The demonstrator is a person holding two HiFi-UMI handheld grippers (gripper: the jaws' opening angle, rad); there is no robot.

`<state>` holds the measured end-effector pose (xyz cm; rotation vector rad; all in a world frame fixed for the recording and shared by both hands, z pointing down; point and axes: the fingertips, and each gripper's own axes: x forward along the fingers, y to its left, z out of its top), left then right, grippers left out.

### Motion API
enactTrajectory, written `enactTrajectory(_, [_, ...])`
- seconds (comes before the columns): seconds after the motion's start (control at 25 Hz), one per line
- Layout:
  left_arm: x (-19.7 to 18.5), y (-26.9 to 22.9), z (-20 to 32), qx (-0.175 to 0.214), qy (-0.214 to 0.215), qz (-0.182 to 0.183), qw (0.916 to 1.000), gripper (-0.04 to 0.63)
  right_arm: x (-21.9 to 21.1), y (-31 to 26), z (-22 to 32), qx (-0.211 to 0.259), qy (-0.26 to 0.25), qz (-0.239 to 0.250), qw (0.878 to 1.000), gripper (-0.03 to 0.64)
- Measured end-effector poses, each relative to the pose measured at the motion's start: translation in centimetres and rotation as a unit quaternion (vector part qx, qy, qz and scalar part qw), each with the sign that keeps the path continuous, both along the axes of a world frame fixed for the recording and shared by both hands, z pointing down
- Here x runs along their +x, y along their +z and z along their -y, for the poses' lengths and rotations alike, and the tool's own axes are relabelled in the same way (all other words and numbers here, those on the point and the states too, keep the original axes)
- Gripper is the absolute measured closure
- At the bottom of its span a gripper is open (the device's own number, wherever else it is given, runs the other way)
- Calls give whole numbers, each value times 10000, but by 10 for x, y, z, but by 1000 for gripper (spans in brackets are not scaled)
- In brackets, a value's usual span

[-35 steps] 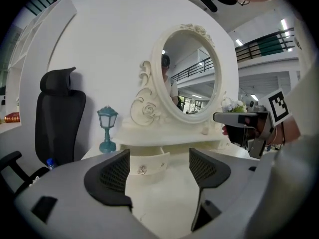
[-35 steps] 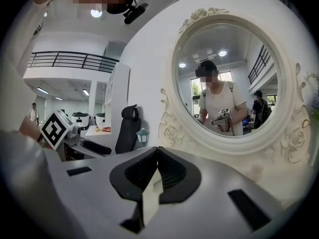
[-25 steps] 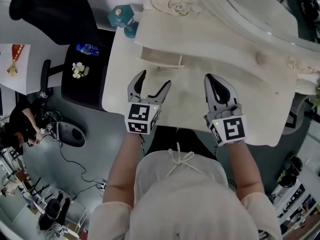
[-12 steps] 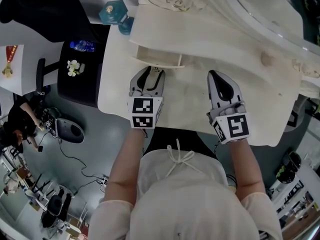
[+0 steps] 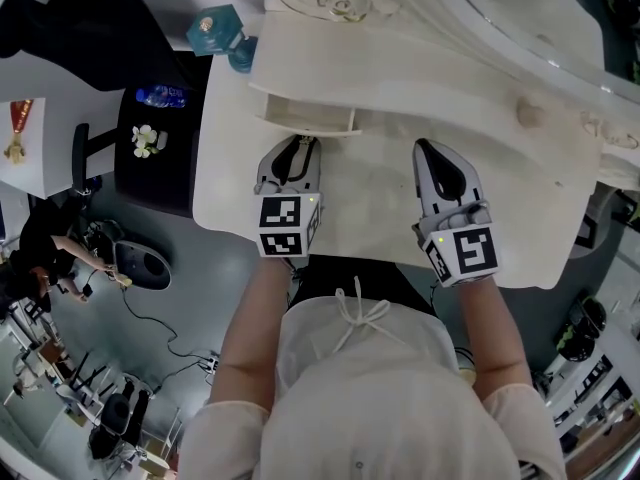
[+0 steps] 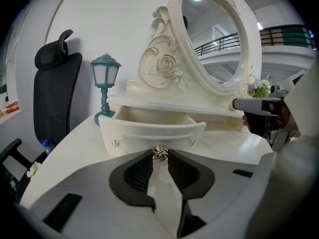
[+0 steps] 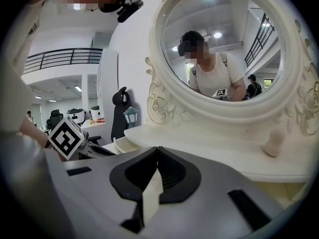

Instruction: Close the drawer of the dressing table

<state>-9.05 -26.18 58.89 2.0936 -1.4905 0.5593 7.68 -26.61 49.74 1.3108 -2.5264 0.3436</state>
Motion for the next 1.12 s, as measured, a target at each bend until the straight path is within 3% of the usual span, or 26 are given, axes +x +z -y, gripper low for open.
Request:
enactTrajectory(0.28, [1,-1,13,-117,-77,-210,9997,489,0,-10,4,81,30,-24,10000,609])
enactTrajectory(1.12, [4,-2,53,-150,-89,-265,9995,489,-4,-24,31,246,275,-49,9993,609])
